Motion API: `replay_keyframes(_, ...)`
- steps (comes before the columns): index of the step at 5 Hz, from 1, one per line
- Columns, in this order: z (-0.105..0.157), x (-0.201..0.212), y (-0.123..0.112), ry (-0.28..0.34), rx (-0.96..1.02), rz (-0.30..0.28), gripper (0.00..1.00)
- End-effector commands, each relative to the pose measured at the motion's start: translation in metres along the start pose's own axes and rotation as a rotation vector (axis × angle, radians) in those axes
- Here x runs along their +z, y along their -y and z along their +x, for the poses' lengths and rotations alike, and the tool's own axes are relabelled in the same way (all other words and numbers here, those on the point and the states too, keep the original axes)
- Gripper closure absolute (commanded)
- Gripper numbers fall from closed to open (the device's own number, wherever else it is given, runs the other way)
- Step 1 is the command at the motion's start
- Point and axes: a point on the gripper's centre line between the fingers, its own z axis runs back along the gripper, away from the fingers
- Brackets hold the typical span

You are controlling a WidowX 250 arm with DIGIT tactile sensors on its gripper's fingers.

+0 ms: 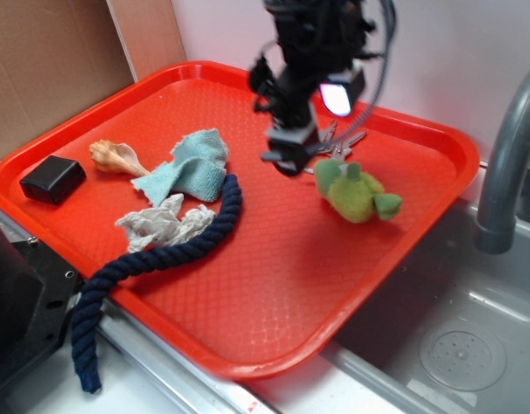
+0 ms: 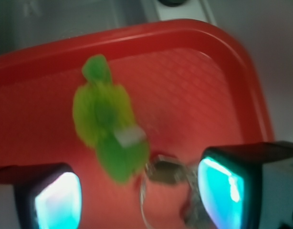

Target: Grab the green animal.

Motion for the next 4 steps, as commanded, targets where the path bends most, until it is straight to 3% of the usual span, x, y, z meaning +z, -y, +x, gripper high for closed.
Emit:
replay_keyframes(1, 0.028, -0.002, 0.016, 0.033, -0.051, -0.003, 0.0)
replay_keyframes(3, 0.043, -0.028, 0.011, -0.011, -0.115, -0.029, 0.0)
replay_keyframes(4, 0.046, -0.023, 0.014, -0.018, -0.114, -0.009, 1.0)
